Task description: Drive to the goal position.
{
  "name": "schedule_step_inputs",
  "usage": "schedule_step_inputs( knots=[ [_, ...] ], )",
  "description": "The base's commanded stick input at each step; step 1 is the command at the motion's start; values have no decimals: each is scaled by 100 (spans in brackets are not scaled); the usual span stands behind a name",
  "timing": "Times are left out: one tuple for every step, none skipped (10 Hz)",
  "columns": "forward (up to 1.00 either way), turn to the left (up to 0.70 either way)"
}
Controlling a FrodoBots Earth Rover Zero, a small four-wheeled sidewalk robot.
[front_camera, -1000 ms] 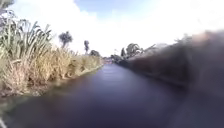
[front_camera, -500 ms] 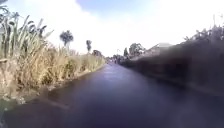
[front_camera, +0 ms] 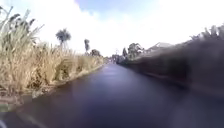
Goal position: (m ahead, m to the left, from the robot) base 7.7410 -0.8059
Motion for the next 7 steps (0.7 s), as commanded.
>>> schedule_step_inputs(
  knots=[
    [100, -33],
    [100, -6],
    [100, 0],
    [100, -5],
    [100, -7],
    [100, -6],
    [100, -1]
  ],
)
